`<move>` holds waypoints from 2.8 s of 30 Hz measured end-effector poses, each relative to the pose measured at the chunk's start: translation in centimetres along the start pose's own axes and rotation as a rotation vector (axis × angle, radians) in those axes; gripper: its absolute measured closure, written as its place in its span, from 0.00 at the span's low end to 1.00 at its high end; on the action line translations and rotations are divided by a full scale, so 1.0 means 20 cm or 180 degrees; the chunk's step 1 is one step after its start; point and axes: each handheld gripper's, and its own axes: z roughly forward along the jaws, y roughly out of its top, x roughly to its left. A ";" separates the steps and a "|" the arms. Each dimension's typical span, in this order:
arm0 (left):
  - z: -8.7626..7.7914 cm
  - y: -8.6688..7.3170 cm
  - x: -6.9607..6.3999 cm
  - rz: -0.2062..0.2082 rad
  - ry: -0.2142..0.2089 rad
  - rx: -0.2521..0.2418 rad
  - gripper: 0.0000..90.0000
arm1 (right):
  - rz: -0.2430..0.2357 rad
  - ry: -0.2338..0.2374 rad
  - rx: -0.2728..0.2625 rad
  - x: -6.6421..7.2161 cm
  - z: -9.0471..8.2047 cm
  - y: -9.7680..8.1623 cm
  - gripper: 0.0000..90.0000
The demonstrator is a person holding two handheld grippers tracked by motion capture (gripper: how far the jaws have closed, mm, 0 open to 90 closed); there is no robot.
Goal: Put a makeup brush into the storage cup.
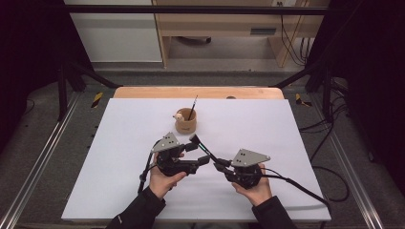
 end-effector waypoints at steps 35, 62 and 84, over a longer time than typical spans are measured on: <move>0.00 -0.03 0.02 -0.0276 -0.0116 -0.0131 0.71 | -0.0010 0.0103 -0.0050 0.02 0.03 -0.01 0.88; -0.01 -0.03 -0.03 -0.0263 -0.0255 -0.0200 0.84 | -0.0041 0.0151 0.0008 0.03 0.05 -0.02 0.88; -0.06 0.00 -0.04 -0.0067 -0.0093 -0.0170 0.86 | 0.0066 0.0072 -0.0045 0.02 0.03 0.00 0.61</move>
